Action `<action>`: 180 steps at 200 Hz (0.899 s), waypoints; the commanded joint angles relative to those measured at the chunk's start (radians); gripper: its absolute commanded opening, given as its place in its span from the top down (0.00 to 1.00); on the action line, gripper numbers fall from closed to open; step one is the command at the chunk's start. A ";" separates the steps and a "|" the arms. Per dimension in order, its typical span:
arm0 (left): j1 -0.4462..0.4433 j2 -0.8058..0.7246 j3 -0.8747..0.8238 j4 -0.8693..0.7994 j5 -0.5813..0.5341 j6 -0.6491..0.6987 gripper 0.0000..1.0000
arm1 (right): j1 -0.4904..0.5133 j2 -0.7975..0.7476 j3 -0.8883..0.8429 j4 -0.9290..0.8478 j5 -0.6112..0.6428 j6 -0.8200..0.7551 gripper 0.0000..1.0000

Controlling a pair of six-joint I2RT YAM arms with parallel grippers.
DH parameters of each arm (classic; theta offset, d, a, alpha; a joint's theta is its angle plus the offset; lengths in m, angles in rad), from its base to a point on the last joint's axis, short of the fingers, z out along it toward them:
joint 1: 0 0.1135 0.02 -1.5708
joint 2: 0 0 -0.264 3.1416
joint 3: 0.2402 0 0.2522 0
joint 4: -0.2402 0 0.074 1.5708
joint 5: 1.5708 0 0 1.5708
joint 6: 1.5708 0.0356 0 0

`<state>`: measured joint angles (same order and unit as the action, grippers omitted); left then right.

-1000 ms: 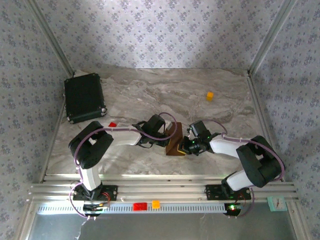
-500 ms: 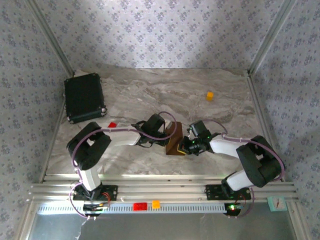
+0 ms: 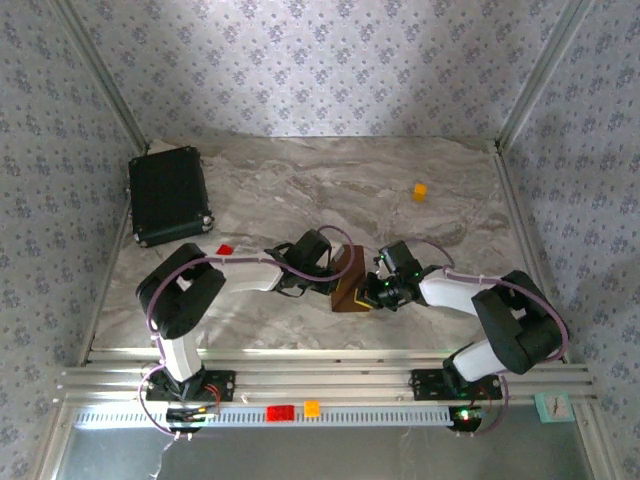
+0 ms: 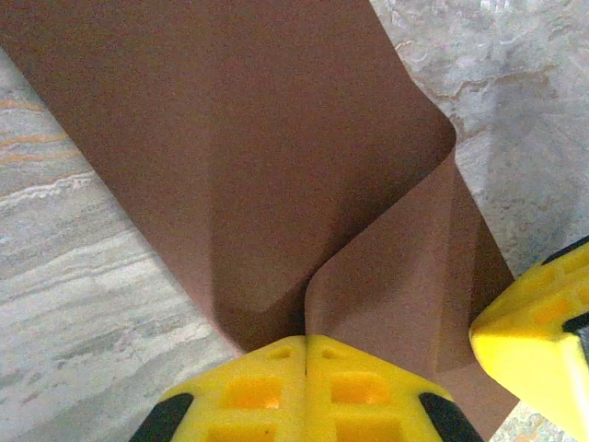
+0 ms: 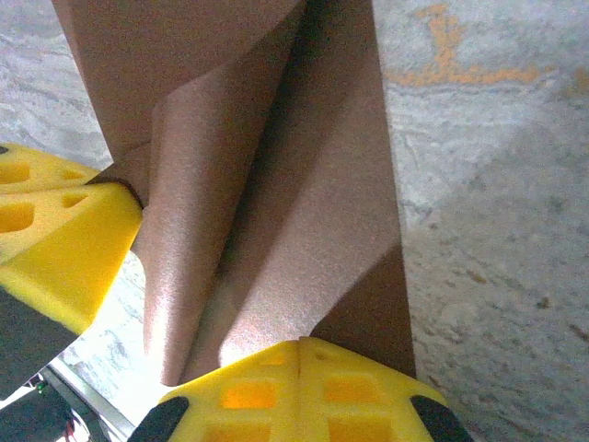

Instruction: Fold a paper plane with a square sheet of paper (pick it up from the middle)

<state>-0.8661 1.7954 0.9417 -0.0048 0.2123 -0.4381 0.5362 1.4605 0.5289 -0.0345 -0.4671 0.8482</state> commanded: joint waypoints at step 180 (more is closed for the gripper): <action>-0.004 0.004 0.020 0.044 0.009 0.013 1.00 | -0.001 0.027 0.002 -0.085 0.036 -0.021 0.97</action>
<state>-0.8658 1.8046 0.9417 0.0044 0.2127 -0.4343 0.5362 1.4651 0.5358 -0.0414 -0.4667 0.8444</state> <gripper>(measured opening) 0.055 0.062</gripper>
